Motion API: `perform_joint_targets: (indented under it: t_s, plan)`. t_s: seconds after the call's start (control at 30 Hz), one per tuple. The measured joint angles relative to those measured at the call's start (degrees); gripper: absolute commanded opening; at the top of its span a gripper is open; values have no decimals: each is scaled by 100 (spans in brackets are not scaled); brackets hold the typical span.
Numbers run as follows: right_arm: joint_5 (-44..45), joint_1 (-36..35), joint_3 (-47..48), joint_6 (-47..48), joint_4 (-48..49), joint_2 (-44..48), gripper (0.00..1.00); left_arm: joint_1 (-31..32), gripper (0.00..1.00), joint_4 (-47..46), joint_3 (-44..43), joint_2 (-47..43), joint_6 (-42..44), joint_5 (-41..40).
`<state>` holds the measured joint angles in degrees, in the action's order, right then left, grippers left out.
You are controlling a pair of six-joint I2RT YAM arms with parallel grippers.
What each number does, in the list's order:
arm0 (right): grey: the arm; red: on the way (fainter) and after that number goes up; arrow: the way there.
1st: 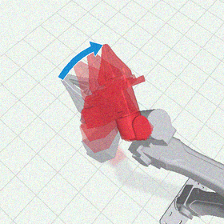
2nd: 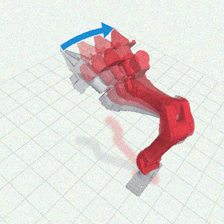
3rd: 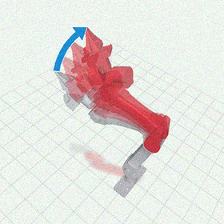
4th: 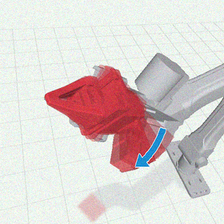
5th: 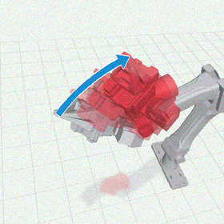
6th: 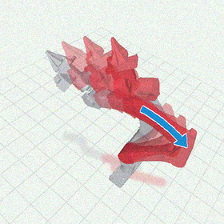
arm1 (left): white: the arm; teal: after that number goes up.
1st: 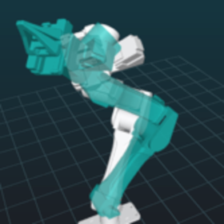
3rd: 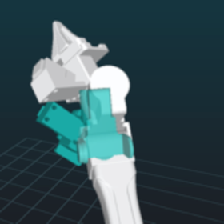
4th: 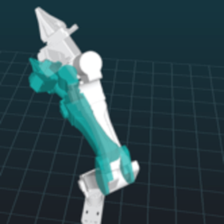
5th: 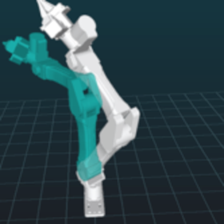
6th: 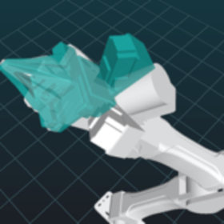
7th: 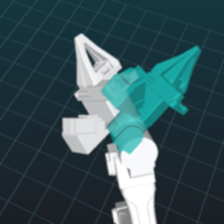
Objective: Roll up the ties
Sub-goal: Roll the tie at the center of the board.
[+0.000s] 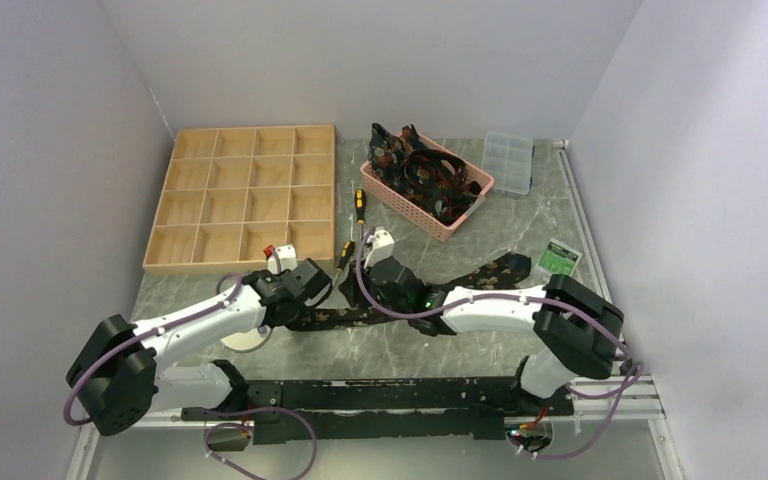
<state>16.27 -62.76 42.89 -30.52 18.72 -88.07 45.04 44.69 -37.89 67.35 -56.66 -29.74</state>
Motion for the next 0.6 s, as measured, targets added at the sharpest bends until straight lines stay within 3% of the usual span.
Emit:
perform_joint_targets:
  t_s: [0.1, 0.27, 0.6]
  plan:
    - [-597, 131, 136, -634, 216, -175, 28, 83, 3, 136, -240, 238, -4, -103]
    - [-1545, 232, 343, -1541, 509, -931, 25, 177, 3, 282, -374, 350, -9, -216]
    - [-2583, 299, 809, -2470, 782, -1945, 30, 212, 3, 323, -374, 345, -37, -229]
